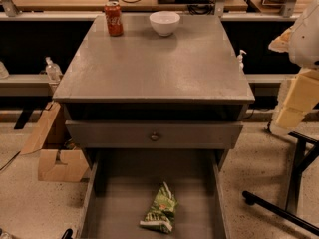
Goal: Pick green jalapeno chip bag from middle drawer and place on counter
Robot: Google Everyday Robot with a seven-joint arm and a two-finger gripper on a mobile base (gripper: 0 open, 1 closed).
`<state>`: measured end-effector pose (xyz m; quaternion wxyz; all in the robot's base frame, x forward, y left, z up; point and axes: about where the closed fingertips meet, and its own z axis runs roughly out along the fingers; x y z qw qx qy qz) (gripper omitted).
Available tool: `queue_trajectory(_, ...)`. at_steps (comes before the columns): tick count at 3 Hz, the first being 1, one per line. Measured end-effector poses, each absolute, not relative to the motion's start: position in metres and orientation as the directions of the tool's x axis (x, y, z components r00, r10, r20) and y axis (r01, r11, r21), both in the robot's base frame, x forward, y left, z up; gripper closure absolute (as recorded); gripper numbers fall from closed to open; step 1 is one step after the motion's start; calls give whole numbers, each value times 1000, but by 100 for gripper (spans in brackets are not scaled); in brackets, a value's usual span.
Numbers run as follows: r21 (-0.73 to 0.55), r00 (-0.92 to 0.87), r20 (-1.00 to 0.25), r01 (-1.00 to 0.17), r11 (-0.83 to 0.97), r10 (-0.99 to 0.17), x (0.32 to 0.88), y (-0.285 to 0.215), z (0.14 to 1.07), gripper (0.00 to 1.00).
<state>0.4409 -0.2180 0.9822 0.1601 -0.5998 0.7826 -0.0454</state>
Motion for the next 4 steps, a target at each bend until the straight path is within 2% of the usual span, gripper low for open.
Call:
queue_trajectory(2, -162, -273, -313, -928, 335, -909, 436, -184, 869, 0)
queue_trajectory(3, -23, -328, -398, -930, 367, -857, 413, -153, 748, 0)
queue_trajectory(4, -33, -345, -484, -911, 411, -804, 433, -130, 670, 0)
